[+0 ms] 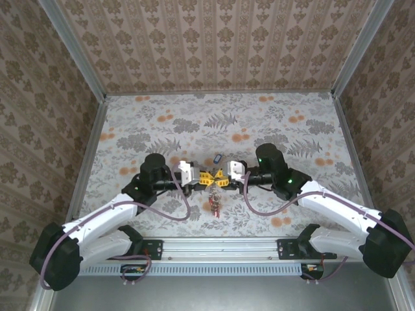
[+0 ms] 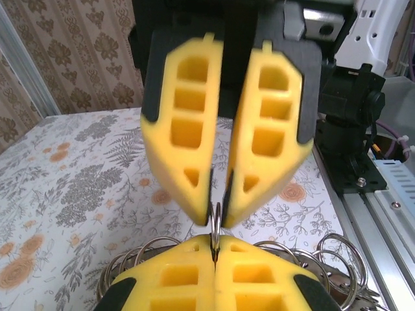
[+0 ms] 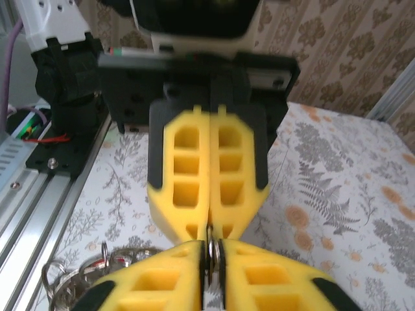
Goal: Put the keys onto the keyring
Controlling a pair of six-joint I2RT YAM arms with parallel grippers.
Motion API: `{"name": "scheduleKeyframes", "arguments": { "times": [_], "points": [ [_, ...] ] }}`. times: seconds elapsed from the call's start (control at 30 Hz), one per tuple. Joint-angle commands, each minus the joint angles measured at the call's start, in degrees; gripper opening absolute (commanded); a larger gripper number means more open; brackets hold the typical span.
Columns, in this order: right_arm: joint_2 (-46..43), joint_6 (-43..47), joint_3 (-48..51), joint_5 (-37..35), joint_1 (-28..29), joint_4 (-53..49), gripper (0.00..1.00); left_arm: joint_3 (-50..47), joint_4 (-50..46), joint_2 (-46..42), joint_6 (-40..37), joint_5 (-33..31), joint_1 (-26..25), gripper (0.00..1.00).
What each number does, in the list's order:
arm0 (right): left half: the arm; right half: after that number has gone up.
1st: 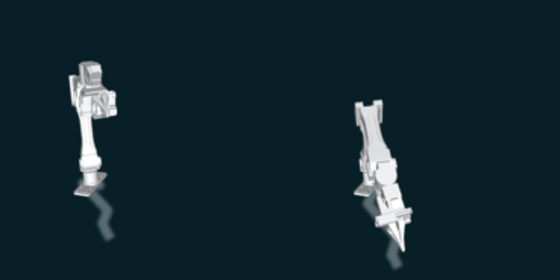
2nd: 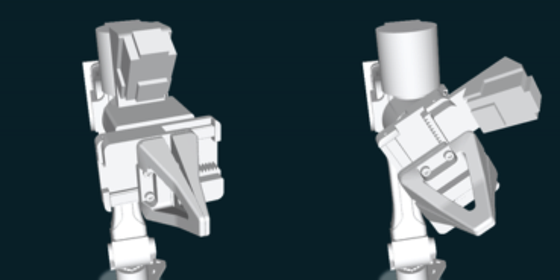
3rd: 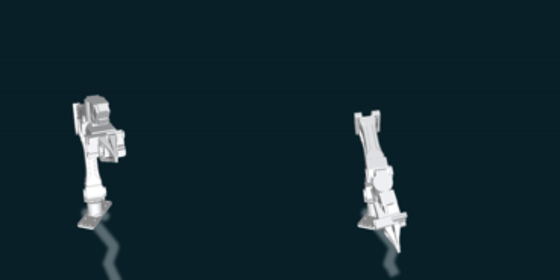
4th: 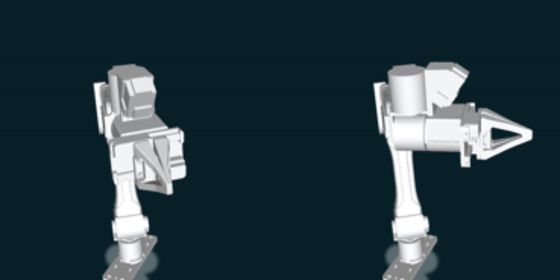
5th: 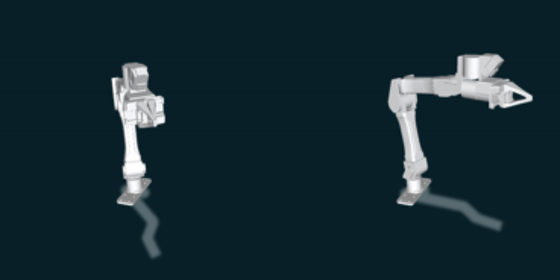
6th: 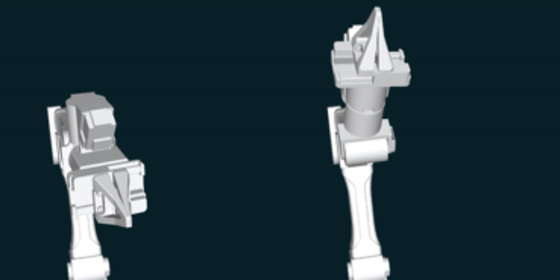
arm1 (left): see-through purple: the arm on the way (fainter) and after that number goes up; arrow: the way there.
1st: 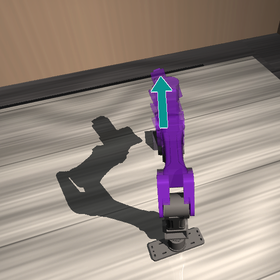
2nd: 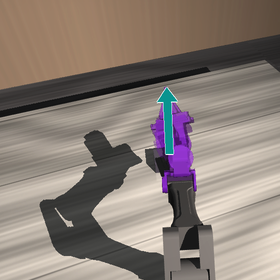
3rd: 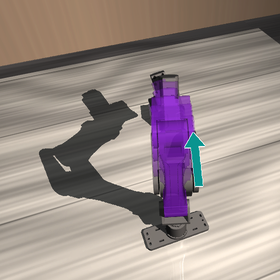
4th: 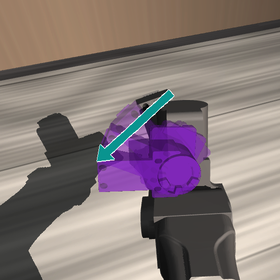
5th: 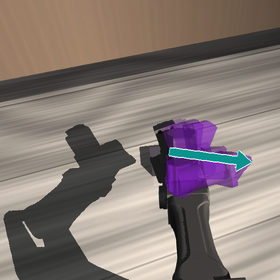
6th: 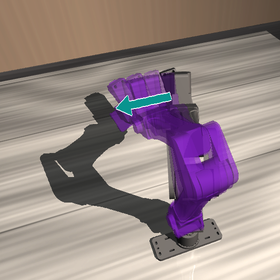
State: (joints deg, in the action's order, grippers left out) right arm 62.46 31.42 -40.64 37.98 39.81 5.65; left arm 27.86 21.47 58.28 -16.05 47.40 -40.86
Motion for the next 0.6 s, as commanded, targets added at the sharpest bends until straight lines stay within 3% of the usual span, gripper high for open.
{"name": "scheduleKeyframes", "arguments": {
  "times": [0.0,0.03,0.23,0.3,0.33,0.57],
  "points": [
    [-1.0,-0.4,0.2,1.9,0.3,2.2,0.05,2.5,2.7,0.2,1.2,1.2,-0.4,0.0],
    [-0.7,-0.2,-0.2,2.2,0.2,1.6,0.0,2.5,2.8,0.3,1.2,1.1,-0.3,0.0],
    [-0.2,1.6,-0.4,0.5,0.2,-1.3,0.0,2.6,3.8,-0.1,1.6,0.7,-0.1,0.0],
    [-0.6,1.3,0.7,0.4,0.0,-0.1,0.19,2.3,4.7,-0.2,1.7,1.8,0.0,0.0],
    [-0.7,0.6,1.5,1.5,-0.5,0.9,0.21,2.0,5.9,-0.3,2.2,2.1,0.0,0.0],
    [-1.3,-3.8,4.2,5.8,-2.2,5.7,0.17,1.5,11.5,0.3,4.9,3.7,-0.1,0.0]
  ]
}}
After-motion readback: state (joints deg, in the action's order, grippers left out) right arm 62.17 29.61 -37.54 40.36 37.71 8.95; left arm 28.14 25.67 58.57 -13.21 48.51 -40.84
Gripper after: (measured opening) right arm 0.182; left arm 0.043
